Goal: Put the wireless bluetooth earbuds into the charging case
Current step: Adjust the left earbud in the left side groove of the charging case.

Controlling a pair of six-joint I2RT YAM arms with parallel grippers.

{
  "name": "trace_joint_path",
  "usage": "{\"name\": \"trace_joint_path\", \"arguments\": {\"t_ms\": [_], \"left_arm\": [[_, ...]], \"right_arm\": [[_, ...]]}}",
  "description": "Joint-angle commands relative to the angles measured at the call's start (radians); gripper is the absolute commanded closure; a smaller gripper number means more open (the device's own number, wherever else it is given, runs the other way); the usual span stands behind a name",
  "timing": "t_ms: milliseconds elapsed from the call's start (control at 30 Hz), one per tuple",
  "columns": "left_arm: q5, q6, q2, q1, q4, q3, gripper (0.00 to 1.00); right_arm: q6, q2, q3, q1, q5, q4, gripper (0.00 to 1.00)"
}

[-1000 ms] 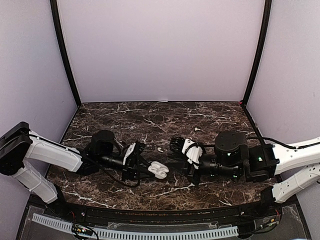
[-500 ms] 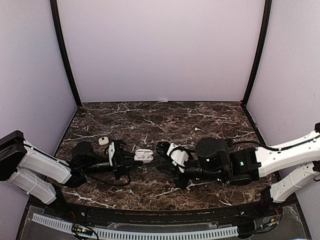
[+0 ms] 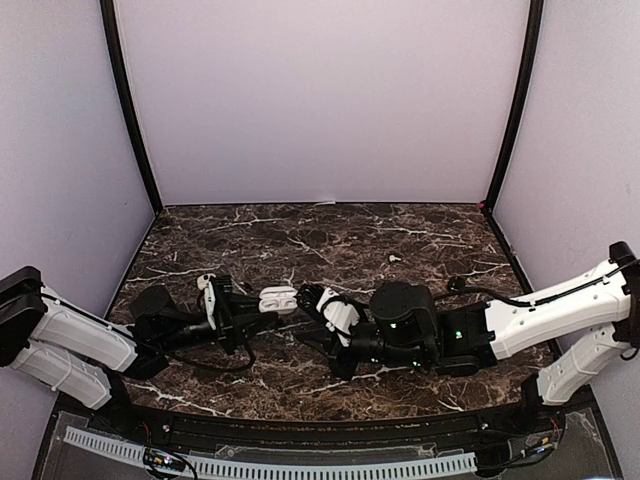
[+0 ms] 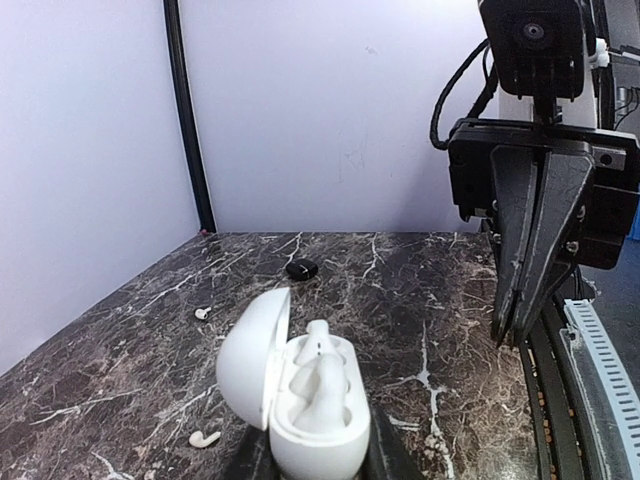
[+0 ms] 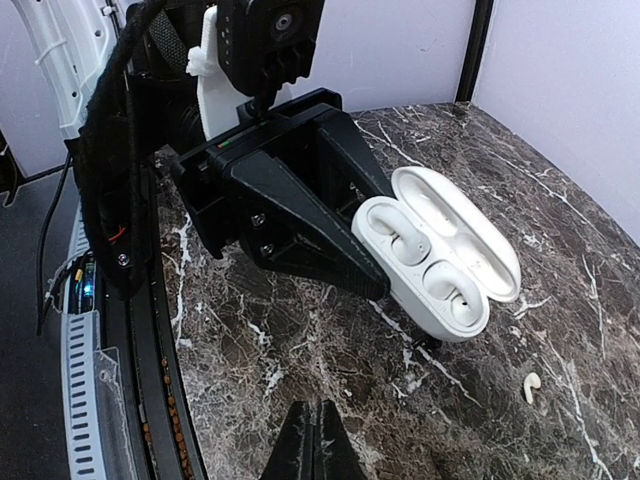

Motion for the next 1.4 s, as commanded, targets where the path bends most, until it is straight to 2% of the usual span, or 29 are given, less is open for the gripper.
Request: {"name": "trace_joint_path", "arguments": {"t_ms": [0, 800, 1367], "left_arm": [[-0.001, 0.008, -0.019, 0.003, 0.057, -0.017, 1.00], [0.085, 0.091, 0.000, 0.003, 0.088, -0.031, 1.00], [0.107, 0.129, 0.004, 0.003, 0.096, -0.038, 1.00]], "right_arm": [[0.019, 0.025, 0.038, -0.003, 0.000, 0.098, 1.00], [-0.002, 0.145, 0.151, -0.013, 0.086, 0.140, 1.00], [0.010, 0.188, 0.193, -0.023, 0.100, 0.088, 1.00]]}}
